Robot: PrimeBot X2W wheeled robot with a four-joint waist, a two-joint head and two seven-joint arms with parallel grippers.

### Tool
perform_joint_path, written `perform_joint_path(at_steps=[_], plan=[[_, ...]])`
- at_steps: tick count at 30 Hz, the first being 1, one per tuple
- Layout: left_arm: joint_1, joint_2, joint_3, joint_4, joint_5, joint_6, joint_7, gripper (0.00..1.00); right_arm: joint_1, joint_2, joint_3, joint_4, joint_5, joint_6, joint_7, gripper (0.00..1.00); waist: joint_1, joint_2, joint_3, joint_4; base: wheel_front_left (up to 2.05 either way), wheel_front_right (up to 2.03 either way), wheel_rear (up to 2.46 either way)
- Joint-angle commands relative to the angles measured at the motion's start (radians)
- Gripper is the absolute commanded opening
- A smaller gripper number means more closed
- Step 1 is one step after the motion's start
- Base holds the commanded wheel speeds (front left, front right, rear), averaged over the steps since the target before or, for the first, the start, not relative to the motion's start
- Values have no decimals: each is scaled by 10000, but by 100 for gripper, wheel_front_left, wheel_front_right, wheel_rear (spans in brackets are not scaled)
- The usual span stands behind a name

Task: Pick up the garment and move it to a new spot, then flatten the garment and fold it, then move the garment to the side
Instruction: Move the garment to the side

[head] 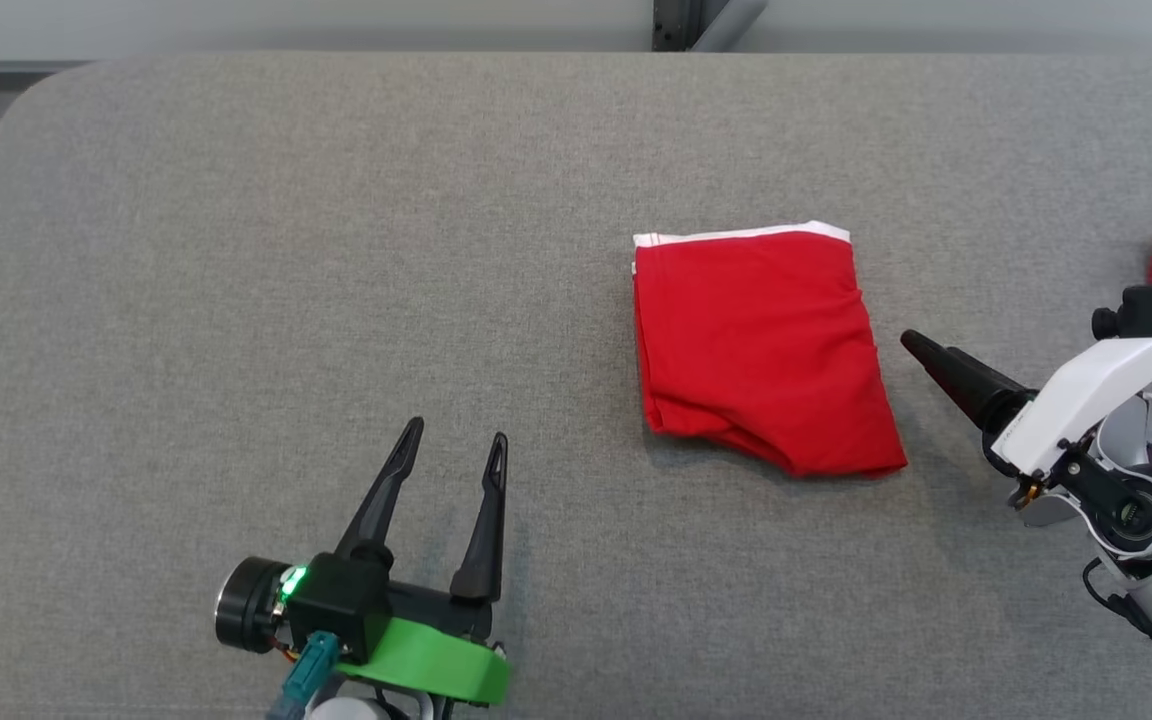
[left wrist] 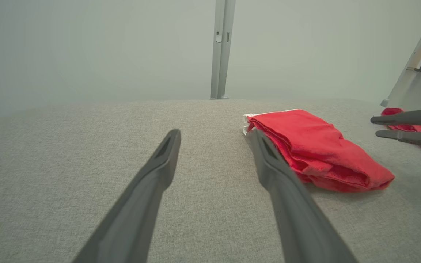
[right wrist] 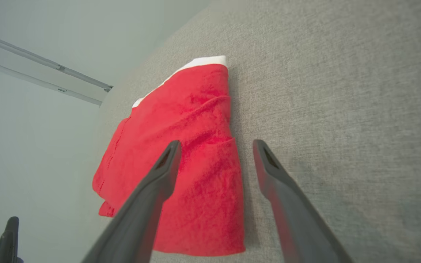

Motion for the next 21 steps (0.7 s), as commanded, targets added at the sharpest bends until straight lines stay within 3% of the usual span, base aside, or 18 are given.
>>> perform_joint_path(at_steps=[1, 15, 16, 17, 19, 21], plan=[[-277, 16, -43, -38, -65, 73, -18, 100, -198, -93, 137, 43, 273, 2, 188, 100, 0, -1, 585, 293, 0, 0, 0], [-955, 16, -230, -124, -363, 97, -18, 100, -692, 65, 184, 234, 1632, 2, 528, 100, 0, -1, 1349, 497, 0, 0, 0], [-986, 16, -251, -112, -346, 79, -18, 100, -730, 60, 203, 216, 1669, 2, 560, 89, 0, -1, 1378, 499, 0, 0, 0], [-1048, 16, -286, -91, -317, 71, -18, 100, -759, 80, 240, 168, 1712, 2, 576, 44, 0, -1, 1415, 495, 0, 0, 0], [-1088, 16, -315, -61, -302, 78, -18, 100, -735, 123, 246, 89, 1775, 2, 565, 4, 0, -1, 1415, 471, 0, 0, 0], [-1105, 16, -333, -40, -289, 85, -18, 100, -661, 102, 229, 28, 1834, 2, 562, 0, 0, -1, 1387, 440, 0, 0, 0]])
